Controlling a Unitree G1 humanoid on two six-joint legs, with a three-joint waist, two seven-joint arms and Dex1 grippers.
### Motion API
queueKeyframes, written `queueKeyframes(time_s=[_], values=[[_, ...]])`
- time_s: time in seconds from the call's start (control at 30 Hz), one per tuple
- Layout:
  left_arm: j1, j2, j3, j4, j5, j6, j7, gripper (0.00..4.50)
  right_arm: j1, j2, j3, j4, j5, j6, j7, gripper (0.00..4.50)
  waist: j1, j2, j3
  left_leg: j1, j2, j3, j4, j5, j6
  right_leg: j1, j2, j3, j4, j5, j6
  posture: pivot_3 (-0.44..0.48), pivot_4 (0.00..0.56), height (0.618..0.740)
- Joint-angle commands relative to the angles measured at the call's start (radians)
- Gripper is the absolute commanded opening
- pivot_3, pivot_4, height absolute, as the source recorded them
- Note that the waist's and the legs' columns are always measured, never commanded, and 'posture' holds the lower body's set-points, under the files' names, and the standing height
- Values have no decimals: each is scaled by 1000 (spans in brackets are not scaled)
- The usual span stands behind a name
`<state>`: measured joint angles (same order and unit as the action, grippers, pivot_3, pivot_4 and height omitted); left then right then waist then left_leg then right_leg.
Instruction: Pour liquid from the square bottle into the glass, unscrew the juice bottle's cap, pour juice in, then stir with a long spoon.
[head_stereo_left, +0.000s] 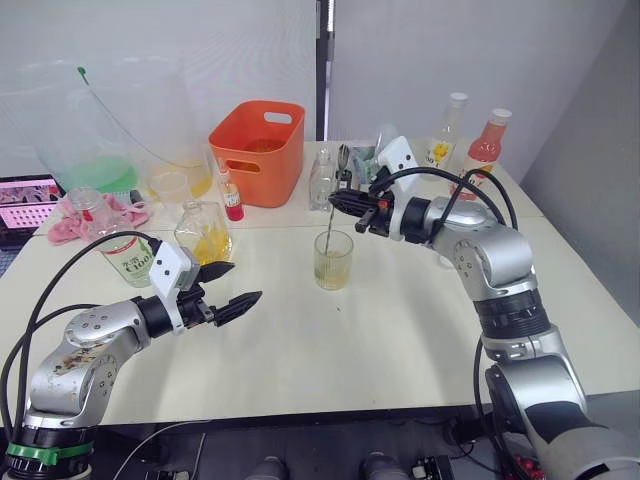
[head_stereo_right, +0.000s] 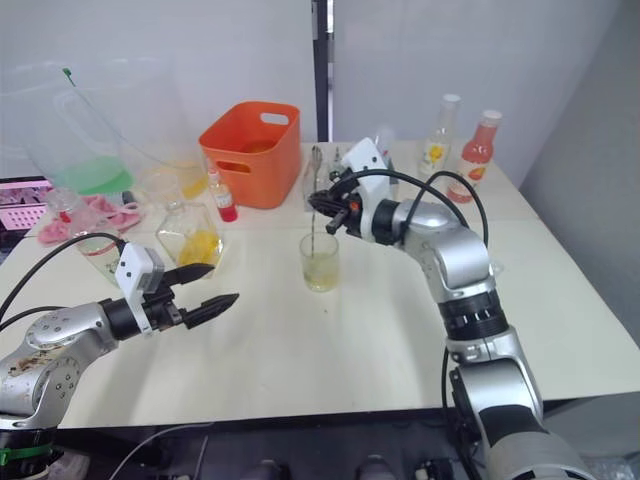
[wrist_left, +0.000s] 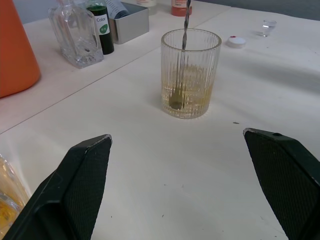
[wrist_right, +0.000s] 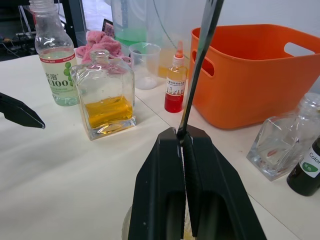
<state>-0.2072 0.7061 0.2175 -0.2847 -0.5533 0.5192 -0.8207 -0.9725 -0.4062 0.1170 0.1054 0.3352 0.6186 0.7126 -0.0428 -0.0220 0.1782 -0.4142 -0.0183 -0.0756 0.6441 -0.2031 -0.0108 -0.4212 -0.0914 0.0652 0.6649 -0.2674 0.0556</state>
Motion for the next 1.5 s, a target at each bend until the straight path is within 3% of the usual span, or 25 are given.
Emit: queueKeyframes(time_s=[0.03, 0.2, 0.47, 0.73, 0.97, 1.2, 1.5], values=[[-10, -5, 8, -12, 2, -29, 1, 4473, -33, 3, 0, 9, -37, -53, 0, 0, 0, 0, 0, 0, 0, 0, 0, 0, 0, 0, 0, 0, 0, 0, 0, 0, 150, 740], [-22, -19, -20, 4, 20, -45, -1, 4473, -98, 57, 29, 125, -38, -115, 74, 0, -2, 0, 0, 0, 0, 0, 0, 0, 0, 0, 0, 0, 0, 0, 0, 0, 150, 740], [-24, -27, -26, 6, 26, -56, 0, 4473, -161, -12, 59, 251, -156, -200, 124, 0, 5, 0, 0, 0, -1, 0, 0, 0, 0, 0, -1, 0, 0, 0, 0, 0, 150, 740], [-19, -28, -35, 11, 31, -62, -1, 4473, -160, -57, -50, 158, 9, 63, 206, 0, -2, 0, 0, 0, 0, 0, 0, 0, 0, 0, 0, 0, 0, 0, 0, 0, 150, 740], [-22, -36, -46, 14, 42, -63, -4, 4473, -91, -86, -15, 49, 28, 182, 239, 0, -3, 0, 0, 0, 0, 0, -1, 0, 0, -1, 0, 0, 0, 0, 0, 0, 150, 740], [-15, -37, -43, 6, 42, -58, -2, 4473, -160, -185, 49, 198, -127, 31, 233, 0, 1, 0, 0, 0, 0, 0, 0, 0, 0, 0, 0, 0, -1, 0, 0, 0, 150, 740], [3, -30, -33, -12, 42, -52, 4, 4473, -222, -85, 3, 367, -137, -99, 185, 0, -3, 0, 0, 0, 0, 0, 0, 0, 0, 0, 0, 0, 0, 0, 0, 0, 150, 740]])
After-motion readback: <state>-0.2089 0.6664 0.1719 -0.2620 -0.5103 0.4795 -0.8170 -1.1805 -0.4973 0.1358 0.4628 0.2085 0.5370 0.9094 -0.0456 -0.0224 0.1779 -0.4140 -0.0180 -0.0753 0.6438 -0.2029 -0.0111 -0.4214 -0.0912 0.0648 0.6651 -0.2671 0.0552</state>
